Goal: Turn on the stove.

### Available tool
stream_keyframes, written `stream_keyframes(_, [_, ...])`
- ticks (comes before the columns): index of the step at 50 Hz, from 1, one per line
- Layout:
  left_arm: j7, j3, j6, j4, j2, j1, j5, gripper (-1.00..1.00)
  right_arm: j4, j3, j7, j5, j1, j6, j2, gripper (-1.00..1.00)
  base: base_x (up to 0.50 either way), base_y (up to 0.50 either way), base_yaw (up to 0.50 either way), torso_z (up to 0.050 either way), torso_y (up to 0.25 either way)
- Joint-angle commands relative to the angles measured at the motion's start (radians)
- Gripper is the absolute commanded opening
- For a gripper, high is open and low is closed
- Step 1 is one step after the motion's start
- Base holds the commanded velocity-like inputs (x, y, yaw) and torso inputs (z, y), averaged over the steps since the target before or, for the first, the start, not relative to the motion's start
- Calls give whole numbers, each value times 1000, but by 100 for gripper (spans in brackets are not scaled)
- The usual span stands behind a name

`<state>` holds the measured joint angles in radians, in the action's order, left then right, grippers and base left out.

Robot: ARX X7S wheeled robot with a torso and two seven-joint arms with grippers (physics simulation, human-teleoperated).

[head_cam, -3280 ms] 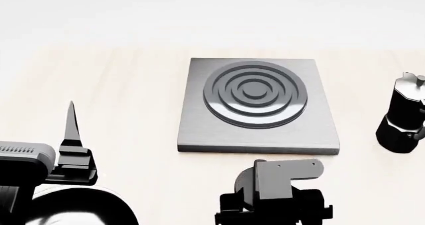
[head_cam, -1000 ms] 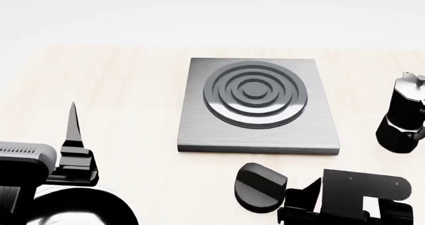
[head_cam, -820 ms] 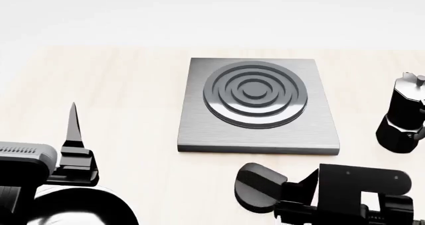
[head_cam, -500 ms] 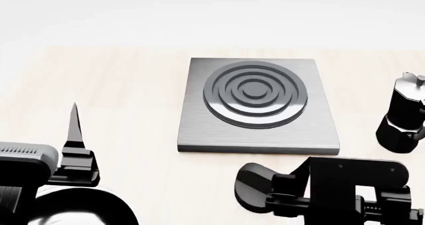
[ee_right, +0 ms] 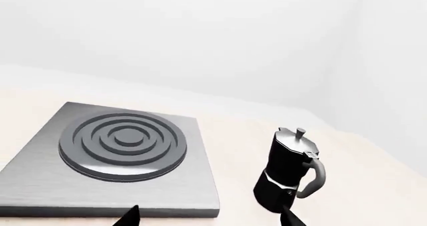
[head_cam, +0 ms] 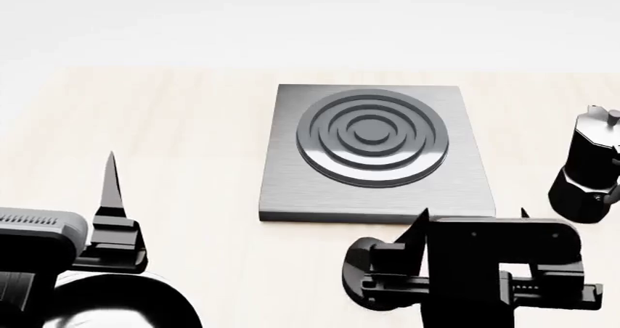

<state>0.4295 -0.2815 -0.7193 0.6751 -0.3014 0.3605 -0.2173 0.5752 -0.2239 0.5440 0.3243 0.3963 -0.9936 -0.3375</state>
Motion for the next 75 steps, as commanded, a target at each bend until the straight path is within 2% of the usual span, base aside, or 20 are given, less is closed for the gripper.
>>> stream_keyframes(1, [2,-5,5,-7,-1,0,-3,100,41,-26,3,0,14,-15,-4,100,0,0,0,0,0])
stream_keyframes(10, [3,-6,5,-12,-2,4,-6,100,92,-72,18,-15,39,-40,-13,100,0,0,0,0,0])
stream_keyframes(47, [15,-12,1,-2,-9,6,-19,100,265,-116,49,8,94,-144,-7,100,0,0,0,0,0])
stream_keyframes(75, [21,-20,0,0,-16,9,-27,100,314,-131,65,19,112,-147,-1,100,0,0,0,0,0])
